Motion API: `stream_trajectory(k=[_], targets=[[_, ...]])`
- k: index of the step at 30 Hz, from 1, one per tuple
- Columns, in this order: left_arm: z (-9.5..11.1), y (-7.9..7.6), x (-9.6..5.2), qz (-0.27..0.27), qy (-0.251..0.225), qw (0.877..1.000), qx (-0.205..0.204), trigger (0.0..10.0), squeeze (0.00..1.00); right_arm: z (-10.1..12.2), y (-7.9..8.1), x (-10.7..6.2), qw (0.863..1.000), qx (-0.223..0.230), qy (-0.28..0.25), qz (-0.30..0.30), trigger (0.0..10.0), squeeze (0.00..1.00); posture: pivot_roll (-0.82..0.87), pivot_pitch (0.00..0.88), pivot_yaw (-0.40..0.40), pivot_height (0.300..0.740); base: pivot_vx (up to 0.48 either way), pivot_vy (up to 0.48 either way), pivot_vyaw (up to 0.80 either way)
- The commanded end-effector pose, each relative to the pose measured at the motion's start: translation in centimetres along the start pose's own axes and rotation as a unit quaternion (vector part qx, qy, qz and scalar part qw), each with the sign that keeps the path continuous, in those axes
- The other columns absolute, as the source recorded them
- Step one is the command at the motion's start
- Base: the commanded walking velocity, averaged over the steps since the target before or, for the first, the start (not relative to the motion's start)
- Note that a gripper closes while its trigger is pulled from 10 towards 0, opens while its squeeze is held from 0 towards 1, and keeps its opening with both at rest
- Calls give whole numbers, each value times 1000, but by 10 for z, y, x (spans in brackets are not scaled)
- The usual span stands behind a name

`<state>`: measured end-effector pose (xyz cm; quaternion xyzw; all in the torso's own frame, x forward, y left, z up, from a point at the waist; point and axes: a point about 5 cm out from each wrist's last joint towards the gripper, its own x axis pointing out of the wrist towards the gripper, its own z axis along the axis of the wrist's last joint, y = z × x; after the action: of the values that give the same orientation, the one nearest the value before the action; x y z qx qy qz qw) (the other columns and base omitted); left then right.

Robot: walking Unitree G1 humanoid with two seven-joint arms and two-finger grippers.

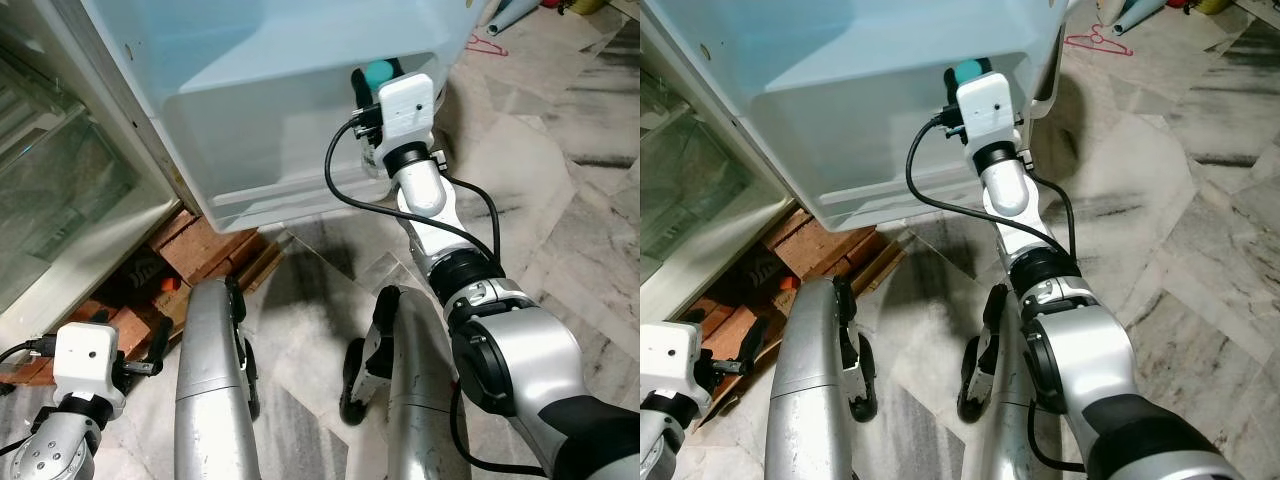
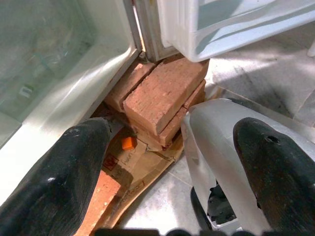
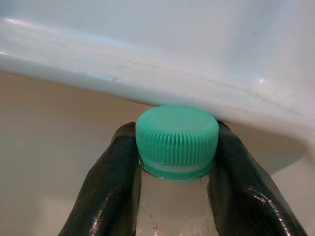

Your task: Restocking fridge

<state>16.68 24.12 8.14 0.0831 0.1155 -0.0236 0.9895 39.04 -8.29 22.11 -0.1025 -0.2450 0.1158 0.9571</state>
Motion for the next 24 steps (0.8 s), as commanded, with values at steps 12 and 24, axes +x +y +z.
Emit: stream_trajectory(k=[12,24], targets=[[-8,-1,12,1,7,1000,-5,10000,0,11,18,-65,994,30,-63,80,10000,0,250,299,-22,524,0,0,0],[-6,3,13,-3,0,1000,0,10000,0,75,29,-64,972,-28,-216,84,10000,0,254,315,7,524,0,0,0]])
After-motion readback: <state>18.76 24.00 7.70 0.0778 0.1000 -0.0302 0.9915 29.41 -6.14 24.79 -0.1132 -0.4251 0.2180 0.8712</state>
